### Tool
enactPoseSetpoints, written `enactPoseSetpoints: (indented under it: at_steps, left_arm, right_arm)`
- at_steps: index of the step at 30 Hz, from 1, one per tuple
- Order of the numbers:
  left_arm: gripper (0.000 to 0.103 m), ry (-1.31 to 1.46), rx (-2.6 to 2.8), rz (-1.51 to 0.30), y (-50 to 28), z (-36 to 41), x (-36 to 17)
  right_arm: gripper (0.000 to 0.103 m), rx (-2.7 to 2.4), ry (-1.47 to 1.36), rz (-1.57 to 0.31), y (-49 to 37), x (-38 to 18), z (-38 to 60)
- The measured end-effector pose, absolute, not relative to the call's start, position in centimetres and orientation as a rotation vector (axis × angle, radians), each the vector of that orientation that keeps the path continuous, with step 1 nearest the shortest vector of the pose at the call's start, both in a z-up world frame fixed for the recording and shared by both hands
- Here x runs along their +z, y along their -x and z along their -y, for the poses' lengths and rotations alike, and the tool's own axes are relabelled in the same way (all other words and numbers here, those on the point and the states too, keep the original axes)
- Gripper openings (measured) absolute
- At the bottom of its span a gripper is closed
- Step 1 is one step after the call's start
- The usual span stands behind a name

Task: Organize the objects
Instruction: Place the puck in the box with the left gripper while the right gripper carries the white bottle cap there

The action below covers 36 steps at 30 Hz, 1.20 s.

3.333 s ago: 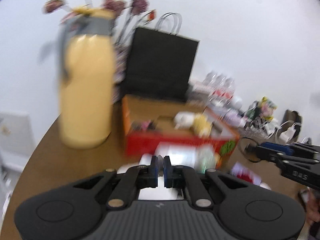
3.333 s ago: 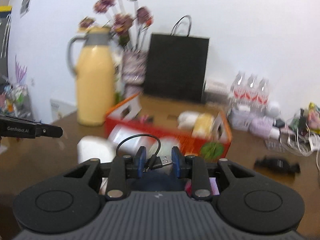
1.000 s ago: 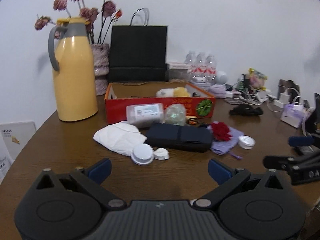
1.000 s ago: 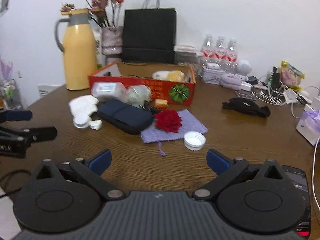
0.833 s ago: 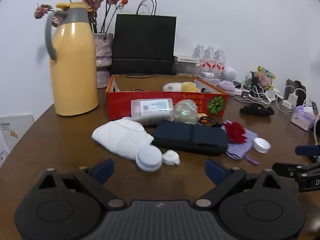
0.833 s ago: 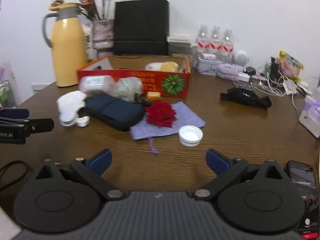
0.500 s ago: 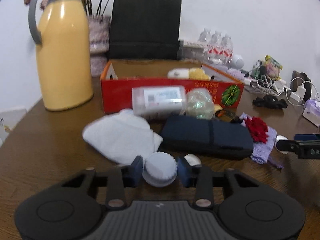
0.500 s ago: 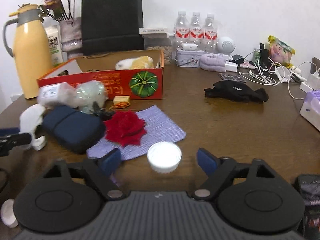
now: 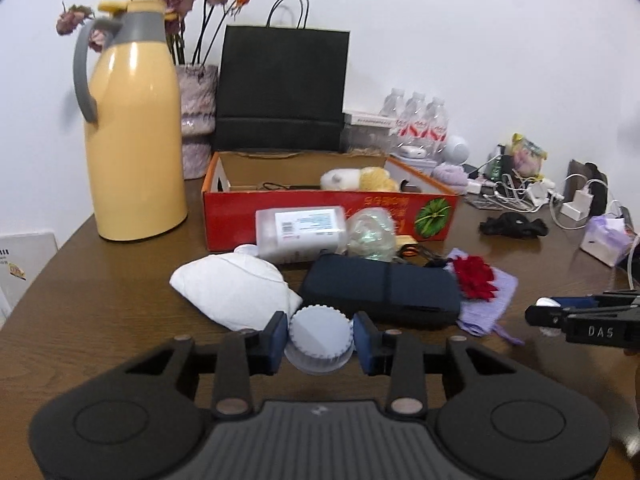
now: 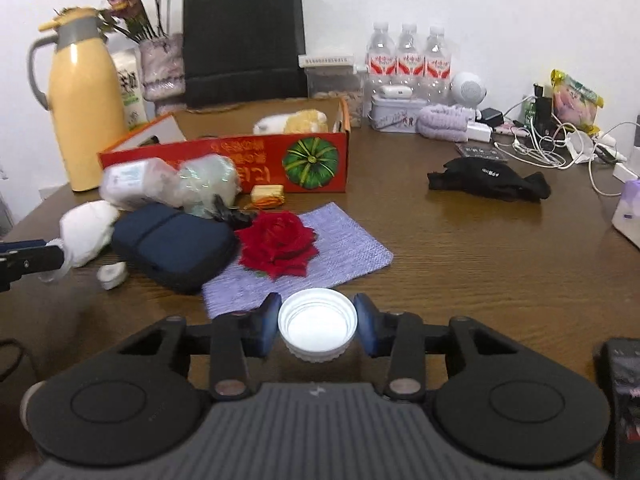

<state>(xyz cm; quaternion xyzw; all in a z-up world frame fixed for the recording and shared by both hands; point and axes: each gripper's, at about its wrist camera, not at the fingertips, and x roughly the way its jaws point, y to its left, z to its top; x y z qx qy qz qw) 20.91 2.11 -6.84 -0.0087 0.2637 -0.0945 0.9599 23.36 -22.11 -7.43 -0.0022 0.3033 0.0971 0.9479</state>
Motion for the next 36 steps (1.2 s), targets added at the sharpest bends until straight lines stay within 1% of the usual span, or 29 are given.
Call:
enactPoseSetpoints:
  at_steps: [5, 12, 21, 25, 29, 32, 36]
  left_arm:
    - [0.034, 0.018, -0.219, -0.528, -17.0, -1.1, -5.3]
    - [0.034, 0.048, -0.233, -0.435, -12.2, -1.1, -1.1]
    - [0.034, 0.041, -0.257, -0.44, -11.8, 0.0, -0.9]
    - [0.034, 0.054, -0.277, -0.442, -15.5, -0.1, -1.1]
    - [0.034, 0.079, -0.298, -0.447, -22.8, -1.3, 0.7]
    - [0.034, 0.12, -0.332, -0.492, -30.5, -2.4, 2.5]
    - [0.034, 0.054, -0.269, -0.558, -41.3, -1.6, 2.9]
  right_arm:
    - [0.04, 0.336, 0.035, -0.54, -18.1, -5.3, 20.6]
    - [0.04, 0.419, 0.067, -0.485, -12.7, -2.7, 20.3]
    - [0.04, 0.433, 0.073, -0.445, -11.4, -2.2, 19.7]
    - [0.041, 0.39, 0.05, -0.459, -14.2, -2.4, 19.5]
    - [0.04, 0.386, -0.015, -0.385, -19.9, 0.3, 19.4]
    - [0.04, 0.417, -0.033, -0.357, -27.0, 2.7, 18.7]
    - [0.041, 0.4, -0.008, -0.423, -38.7, 3.7, 16.0]
